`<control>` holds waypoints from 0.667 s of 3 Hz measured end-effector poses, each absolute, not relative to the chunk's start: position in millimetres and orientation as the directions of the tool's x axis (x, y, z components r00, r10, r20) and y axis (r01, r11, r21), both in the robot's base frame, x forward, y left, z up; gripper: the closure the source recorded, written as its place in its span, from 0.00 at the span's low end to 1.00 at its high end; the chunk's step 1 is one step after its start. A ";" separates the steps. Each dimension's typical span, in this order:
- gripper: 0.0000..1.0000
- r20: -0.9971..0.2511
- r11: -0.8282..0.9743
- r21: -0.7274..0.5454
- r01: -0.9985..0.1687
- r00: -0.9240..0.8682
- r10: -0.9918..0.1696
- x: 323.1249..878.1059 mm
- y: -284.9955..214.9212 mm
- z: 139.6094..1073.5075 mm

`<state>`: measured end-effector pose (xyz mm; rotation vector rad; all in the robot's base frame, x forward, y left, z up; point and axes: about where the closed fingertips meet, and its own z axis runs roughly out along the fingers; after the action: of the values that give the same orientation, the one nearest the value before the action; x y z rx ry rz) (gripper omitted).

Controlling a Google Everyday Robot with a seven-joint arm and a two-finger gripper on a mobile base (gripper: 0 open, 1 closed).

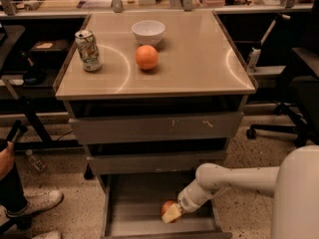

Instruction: Place apple into bottom drawer

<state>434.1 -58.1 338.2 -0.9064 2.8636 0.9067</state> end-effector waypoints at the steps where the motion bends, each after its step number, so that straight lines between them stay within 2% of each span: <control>1: 1.00 -0.175 0.656 0.579 -0.484 -0.860 -0.480 446.9 -43.9 283.9; 2: 1.00 -0.167 0.657 0.609 -0.445 -0.881 -0.442 454.5 -38.7 241.1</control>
Offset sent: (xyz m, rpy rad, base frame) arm 0.0332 0.0220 -0.1461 0.1161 0.0751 -0.1330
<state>454.5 -38.7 241.1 -0.7644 2.8560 1.0510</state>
